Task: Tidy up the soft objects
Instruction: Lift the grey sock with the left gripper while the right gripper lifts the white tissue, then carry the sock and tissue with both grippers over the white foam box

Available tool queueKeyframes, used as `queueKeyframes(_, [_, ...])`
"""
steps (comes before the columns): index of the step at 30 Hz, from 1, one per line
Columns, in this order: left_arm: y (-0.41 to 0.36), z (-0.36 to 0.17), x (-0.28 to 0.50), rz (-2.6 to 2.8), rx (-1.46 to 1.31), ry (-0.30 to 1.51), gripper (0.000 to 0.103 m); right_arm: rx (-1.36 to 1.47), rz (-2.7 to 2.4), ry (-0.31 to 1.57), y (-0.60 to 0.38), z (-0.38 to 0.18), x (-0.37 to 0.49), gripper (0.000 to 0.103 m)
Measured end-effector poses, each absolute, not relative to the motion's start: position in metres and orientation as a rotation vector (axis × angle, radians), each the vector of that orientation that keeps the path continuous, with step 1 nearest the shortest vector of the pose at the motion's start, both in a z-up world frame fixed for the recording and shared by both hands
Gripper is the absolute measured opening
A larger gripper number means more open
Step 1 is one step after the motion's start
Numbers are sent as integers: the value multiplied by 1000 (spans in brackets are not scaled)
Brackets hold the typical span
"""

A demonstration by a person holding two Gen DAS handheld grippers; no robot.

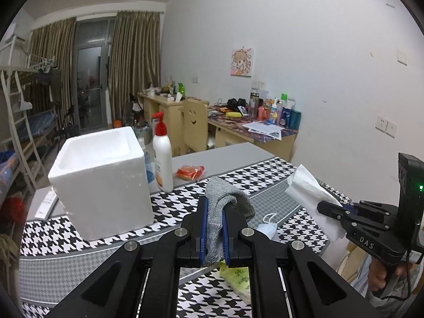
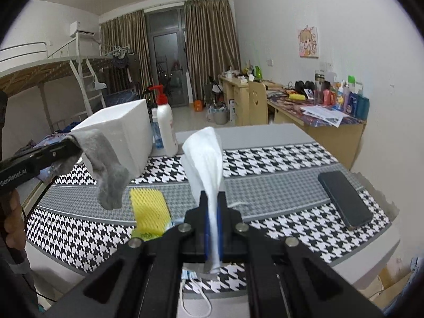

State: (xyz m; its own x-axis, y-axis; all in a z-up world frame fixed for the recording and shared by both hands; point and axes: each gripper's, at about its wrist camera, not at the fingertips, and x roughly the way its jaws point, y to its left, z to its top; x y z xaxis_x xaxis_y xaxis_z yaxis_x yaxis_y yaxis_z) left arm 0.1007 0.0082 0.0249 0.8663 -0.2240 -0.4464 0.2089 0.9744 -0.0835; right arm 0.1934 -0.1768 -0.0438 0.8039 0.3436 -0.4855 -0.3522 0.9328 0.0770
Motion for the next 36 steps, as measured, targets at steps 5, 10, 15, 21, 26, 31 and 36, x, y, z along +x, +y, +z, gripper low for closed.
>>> queueKeyframes(5, [11,27,110,-194,-38,476,10,-16,393,509,-167,-37,199,7])
queueKeyframes(10, [15,33,116,-179,-40,464,10,-22,417,495,-158,-31,204,7])
queueKeyframes(15, [18,41,124,-169,-28,452,10,-26,431,486,-151,-28,208,7])
queueKeyframes(21, [20,48,131,-148,-11,433,10,-38,437,470,-142,-23,214,7])
queueKeyframes(26, [21,52,135,-133,-9,426,10,-32,439,467,-137,-18,222,7])
queueKeyframes(31, [21,57,140,-126,-7,420,10,-38,449,457,-132,-12,227,7])
queueKeyframes(36, [25,63,146,-115,-8,408,10,-38,472,451,-126,-7,231,7])
